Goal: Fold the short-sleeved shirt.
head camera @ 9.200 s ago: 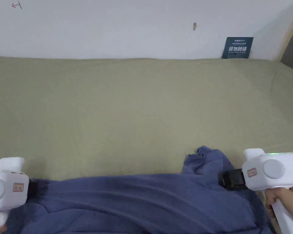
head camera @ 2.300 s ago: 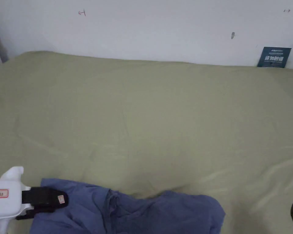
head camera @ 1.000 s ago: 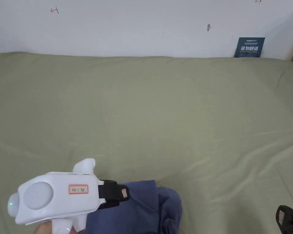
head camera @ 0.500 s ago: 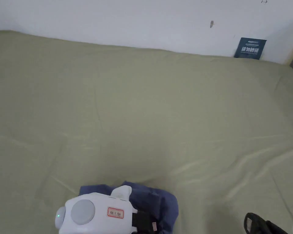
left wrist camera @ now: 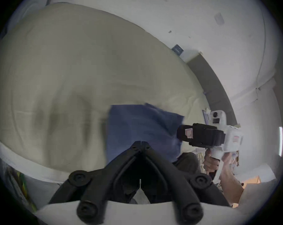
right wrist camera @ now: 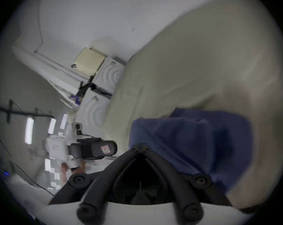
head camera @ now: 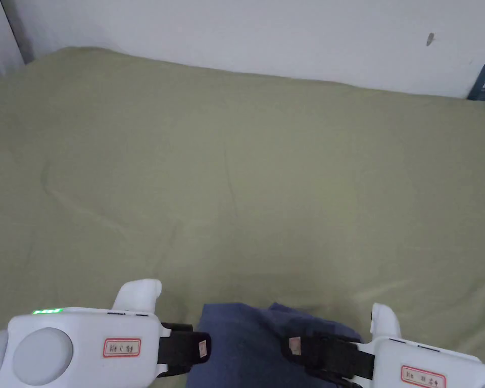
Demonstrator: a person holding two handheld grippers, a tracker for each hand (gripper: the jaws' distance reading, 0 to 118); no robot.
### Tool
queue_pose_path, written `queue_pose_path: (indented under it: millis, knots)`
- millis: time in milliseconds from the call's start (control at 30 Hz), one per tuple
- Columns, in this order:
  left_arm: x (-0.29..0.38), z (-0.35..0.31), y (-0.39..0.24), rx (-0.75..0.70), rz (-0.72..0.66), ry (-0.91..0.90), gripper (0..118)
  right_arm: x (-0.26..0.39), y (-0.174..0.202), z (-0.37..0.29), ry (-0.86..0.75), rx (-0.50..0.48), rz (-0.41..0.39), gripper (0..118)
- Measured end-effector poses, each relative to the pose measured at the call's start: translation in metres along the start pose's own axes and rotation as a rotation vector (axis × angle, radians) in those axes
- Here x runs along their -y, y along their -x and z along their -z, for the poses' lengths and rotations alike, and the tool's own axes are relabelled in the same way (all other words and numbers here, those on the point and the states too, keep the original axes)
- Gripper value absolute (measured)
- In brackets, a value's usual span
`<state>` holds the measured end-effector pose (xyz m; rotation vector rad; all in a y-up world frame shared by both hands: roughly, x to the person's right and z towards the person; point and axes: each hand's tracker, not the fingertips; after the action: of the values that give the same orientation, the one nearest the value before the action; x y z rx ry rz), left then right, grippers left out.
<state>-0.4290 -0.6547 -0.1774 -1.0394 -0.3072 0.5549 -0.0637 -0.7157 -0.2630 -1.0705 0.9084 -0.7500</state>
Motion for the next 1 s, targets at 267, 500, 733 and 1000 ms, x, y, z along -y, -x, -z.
queue_pose_path:
  millis: [267,500,733,1000]
  knots:
    - [-0.011,0.009,0.041,0.067,-0.031,0.033,36,0.006,-0.101,0.006,0.050,-0.190,0.255,0]
    - [-0.028,0.079,0.060,0.256,-0.139,0.215,116,0.008,-0.104,0.005,0.042,-0.225,0.269,0]
    - [-0.030,0.109,0.048,0.267,-0.119,0.193,24,0.011,-0.099,0.006,0.029,-0.257,0.302,0]
    - [-0.039,0.066,0.066,0.298,-0.155,0.165,24,0.008,-0.050,-0.006,0.005,-0.127,0.200,0]
